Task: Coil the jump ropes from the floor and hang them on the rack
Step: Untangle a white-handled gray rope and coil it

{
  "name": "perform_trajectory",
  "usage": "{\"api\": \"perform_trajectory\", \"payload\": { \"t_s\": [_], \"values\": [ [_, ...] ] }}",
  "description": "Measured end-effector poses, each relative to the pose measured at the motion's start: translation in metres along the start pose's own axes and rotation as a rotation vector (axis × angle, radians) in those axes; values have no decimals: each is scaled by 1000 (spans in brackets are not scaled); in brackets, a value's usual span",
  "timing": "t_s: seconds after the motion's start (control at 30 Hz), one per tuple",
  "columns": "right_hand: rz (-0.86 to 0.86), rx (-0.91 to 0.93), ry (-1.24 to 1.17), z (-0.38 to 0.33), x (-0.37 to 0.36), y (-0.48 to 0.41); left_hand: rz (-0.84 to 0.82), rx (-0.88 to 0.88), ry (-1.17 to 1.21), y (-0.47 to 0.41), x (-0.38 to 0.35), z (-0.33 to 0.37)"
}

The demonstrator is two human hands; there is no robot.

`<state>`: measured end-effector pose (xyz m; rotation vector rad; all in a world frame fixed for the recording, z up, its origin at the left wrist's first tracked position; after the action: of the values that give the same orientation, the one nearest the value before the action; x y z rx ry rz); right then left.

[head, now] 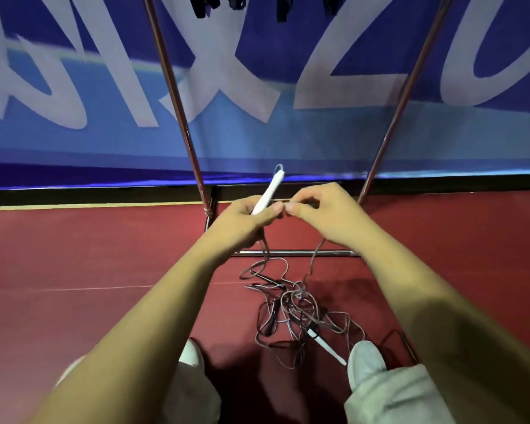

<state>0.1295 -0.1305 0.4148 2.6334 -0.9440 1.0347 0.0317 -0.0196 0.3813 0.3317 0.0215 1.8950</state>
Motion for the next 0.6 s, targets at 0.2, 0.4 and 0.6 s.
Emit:
{"api": "perform_trajectory", "payload": {
  "t_s": [0.2,0.4,0.6],
  "values": [
    [-121,-19,-34,34,-23,-12,152,20,309,-21,14,-11],
    [-312,-124,90,78,-32,-16,283,-67,671,-37,56,-17],
    [-190,-183,-15,81,-12,-18,590,8,-121,-35,104,-40]
  ]
}}
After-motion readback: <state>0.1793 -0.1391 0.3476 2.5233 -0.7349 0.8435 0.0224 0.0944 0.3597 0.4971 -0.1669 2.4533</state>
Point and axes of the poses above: each hand's wrist, its own y-axis away from the middle knuckle, its own x-axis out of the back of the hand, z = x × y, the point moved 7 cm from there along -y, towards the middle knuckle, and after that the axes turned 1 degree about -z, right-handed, at the moved point
